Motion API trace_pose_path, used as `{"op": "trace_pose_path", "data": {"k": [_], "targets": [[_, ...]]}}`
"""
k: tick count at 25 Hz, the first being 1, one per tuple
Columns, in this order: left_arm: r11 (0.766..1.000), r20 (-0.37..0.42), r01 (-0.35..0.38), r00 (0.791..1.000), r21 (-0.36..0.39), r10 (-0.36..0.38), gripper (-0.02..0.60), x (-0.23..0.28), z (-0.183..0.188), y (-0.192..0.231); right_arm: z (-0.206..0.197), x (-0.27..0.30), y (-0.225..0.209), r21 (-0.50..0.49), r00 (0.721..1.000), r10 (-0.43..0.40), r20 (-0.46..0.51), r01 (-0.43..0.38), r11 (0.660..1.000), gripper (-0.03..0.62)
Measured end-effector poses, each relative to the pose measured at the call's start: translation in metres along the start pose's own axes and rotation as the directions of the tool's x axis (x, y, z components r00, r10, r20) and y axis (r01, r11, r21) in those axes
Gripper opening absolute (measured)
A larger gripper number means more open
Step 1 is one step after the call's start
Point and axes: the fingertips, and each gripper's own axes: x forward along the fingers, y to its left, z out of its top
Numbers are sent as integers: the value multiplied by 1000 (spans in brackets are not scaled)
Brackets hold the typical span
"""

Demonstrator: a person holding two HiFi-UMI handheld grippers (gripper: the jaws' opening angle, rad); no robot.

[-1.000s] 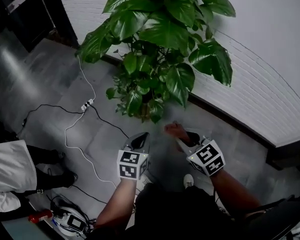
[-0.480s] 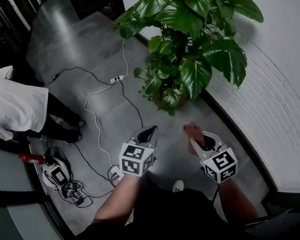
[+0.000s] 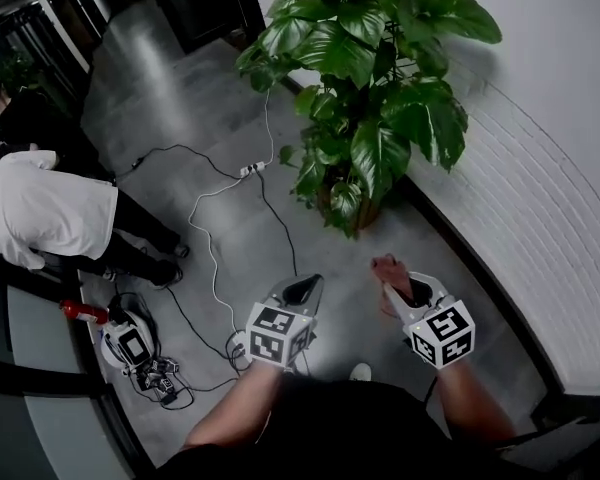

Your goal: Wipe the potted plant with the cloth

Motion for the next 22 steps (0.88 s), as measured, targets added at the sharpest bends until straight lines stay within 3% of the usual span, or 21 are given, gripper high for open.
{"op": "trace_pose_path", "data": {"k": [6, 14, 22], "targets": [[997, 9, 57, 998, 57, -58, 17, 2, 19, -4, 13, -12, -4, 44, 995, -83, 56, 80, 996, 64], [986, -4, 116, 993, 120, -116, 17, -9, 25, 35, 21, 7, 24, 85, 982, -181, 58, 176, 981, 64], [979, 2, 171, 985, 113, -172, 17, -36, 28, 72, 32, 38, 65, 98, 973, -229, 42, 224, 970, 64]]}}
